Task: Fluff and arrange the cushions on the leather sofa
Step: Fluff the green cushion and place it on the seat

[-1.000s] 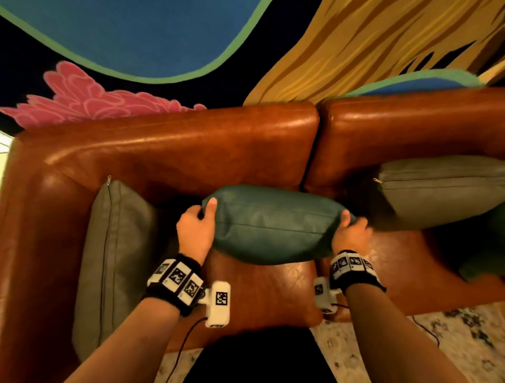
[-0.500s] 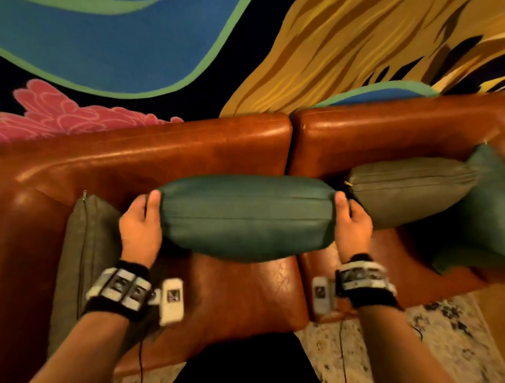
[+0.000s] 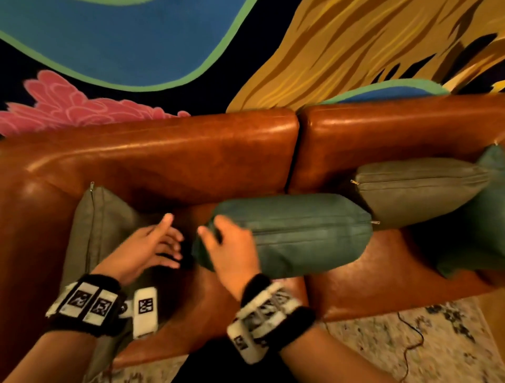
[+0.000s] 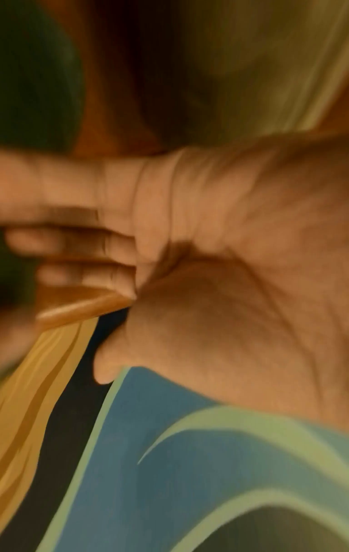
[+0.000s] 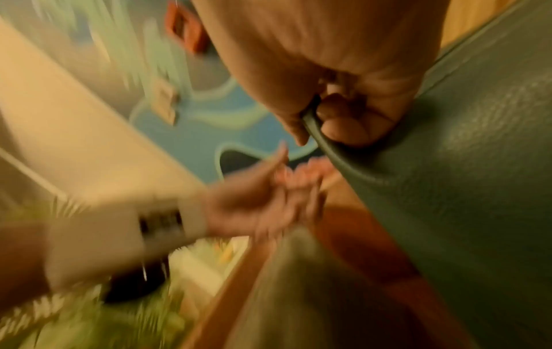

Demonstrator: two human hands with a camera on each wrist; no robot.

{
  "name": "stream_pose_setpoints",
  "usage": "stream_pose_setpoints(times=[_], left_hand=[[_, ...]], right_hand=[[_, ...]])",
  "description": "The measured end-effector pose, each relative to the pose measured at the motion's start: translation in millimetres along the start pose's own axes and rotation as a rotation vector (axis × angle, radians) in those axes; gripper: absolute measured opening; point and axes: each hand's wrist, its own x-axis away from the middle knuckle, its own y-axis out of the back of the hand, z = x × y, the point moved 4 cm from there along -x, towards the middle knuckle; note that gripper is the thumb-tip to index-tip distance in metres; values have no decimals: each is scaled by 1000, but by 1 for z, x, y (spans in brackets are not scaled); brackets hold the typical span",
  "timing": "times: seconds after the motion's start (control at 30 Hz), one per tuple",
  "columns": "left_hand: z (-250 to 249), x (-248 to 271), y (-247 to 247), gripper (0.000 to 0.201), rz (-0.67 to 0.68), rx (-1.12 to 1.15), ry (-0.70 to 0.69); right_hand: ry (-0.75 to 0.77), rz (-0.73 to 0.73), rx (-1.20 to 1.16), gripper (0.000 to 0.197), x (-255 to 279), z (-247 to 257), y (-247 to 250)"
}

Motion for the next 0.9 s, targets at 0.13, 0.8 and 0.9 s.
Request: stream_pose_setpoints(times=[0.13, 0.8, 0.9], left_hand=[[28, -10, -39, 28, 37, -41, 15], [88, -60, -30, 32, -262, -128, 12], [60, -55, -23, 33, -231, -254, -135]], right_hand=[[-198, 388, -12, 35, 12, -42, -93], [-878, -193, 108, 54, -5, -276, 123], [-715, -222, -133, 21, -8, -277, 149]])
